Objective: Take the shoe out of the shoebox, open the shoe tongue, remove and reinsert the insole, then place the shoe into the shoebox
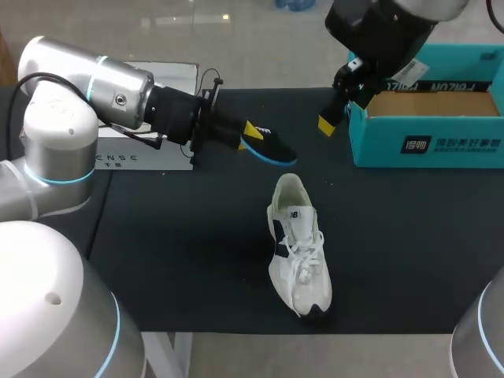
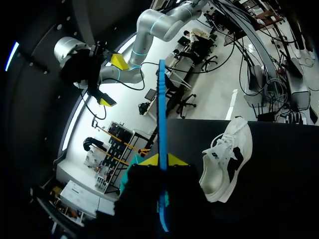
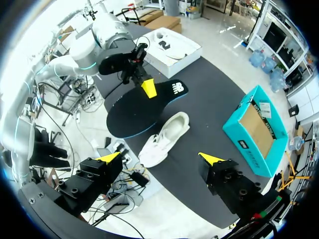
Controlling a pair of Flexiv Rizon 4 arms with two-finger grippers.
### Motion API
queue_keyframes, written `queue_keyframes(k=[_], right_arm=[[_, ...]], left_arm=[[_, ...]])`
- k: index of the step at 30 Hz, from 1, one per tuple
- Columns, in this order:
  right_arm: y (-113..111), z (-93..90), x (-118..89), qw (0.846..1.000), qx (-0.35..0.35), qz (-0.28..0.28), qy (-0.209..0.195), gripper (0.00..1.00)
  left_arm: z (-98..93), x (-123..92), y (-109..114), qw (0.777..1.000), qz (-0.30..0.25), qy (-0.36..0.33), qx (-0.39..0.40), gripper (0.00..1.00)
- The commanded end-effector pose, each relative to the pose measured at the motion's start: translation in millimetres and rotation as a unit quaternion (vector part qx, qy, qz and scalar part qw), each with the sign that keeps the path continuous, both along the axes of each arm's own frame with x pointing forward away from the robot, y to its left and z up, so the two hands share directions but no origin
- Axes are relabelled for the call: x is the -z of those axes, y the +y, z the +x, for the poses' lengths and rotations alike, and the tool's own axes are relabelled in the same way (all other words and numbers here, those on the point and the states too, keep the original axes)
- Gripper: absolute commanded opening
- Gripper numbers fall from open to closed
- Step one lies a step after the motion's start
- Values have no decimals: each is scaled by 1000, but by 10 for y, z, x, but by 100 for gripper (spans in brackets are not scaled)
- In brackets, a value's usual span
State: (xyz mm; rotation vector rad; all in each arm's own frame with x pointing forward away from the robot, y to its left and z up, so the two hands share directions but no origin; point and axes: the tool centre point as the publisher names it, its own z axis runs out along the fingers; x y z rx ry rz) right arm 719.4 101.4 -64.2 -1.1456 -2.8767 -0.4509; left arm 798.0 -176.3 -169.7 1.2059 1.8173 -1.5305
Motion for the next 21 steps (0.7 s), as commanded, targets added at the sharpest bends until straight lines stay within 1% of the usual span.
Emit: queue_keyframes(k=[1,6,7,8,9,12,13,18,21], right_arm=[[7,8,12,1000,0,0,1,100],[7,8,12,1000,0,0,1,100],[7,8,12,1000,0,0,1,100],[7,8,12,1000,0,0,1,100],[7,8,12,1000,0,0,1,100],[7,8,12,1000,0,0,1,100],[7,8,12,1000,0,0,1,100],[7,8,12,1000,0,0,1,100],[7,8,12,1000,0,0,1,100]], left_arm=[[-4,4,-9,1000,1,-1,-1,0],[-4,4,-9,1000,1,-1,-1,0],[-45,-35,-21,1000,-8,-14,-2,0],[-82,-54,-32,999,-2,-48,7,0],[-115,-71,-43,997,-9,-81,19,0],[-188,-61,-25,988,-31,-143,50,0],[-200,-41,-10,987,-37,-149,53,0],[-233,34,111,970,-41,-234,45,0],[-262,75,169,963,-63,-259,47,0]])
